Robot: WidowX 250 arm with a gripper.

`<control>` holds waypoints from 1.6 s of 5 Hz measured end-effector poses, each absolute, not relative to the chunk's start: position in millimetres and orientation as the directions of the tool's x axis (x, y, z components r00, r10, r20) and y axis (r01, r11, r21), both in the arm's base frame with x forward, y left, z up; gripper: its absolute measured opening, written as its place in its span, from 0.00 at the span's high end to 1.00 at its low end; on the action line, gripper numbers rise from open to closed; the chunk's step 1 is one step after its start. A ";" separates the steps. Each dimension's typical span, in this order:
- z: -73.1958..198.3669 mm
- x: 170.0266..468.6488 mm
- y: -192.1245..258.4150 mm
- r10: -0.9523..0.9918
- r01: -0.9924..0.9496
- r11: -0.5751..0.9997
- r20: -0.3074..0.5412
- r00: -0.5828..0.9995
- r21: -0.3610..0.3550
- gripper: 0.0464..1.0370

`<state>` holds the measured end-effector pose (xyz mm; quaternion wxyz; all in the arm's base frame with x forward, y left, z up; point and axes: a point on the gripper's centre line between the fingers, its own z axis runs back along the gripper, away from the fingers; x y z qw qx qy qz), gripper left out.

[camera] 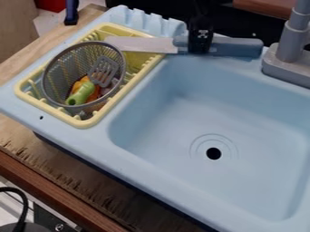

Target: Moved the wooden spatula to the right side of the sink

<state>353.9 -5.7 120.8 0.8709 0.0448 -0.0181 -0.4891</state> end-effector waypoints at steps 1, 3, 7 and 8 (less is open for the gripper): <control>120.9 358.7 -7.0 -0.836 0.830 0.537 -0.030 0.547 0.152 0.04; 137.7 345.9 -21.5 -0.865 0.860 0.500 0.015 0.501 0.100 0.04; 139.1 309.2 -50.0 -0.899 0.898 0.435 -0.022 0.437 0.064 0.04; 135.8 292.7 -59.8 -0.897 0.894 0.438 -0.013 0.441 0.095 0.04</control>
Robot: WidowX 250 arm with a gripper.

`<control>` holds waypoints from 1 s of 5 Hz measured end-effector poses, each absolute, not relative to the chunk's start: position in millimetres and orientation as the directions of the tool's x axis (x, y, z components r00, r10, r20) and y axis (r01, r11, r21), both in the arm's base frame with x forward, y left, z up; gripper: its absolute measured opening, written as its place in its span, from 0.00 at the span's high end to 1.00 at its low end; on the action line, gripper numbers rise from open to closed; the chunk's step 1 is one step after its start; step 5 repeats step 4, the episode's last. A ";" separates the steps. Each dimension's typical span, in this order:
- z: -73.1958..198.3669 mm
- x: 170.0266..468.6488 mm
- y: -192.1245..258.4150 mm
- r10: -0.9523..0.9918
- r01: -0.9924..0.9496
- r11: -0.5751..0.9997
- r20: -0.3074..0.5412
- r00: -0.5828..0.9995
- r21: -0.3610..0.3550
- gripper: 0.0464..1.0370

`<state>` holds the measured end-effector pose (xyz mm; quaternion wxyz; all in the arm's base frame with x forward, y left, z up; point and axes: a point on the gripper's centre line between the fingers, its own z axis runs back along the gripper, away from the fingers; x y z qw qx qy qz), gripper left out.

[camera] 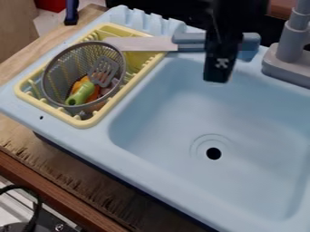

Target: Moved the wooden spatula to the right side of the sink

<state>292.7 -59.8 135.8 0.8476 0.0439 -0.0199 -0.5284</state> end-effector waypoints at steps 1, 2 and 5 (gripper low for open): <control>132.7 271.2 -64.9 -0.847 0.839 0.531 0.070 0.527 0.121 0.04; 141.2 246.1 -60.0 -0.750 0.743 0.660 0.158 0.643 0.111 0.04; 137.9 229.8 -13.2 -0.483 0.469 0.870 0.067 0.873 0.155 0.04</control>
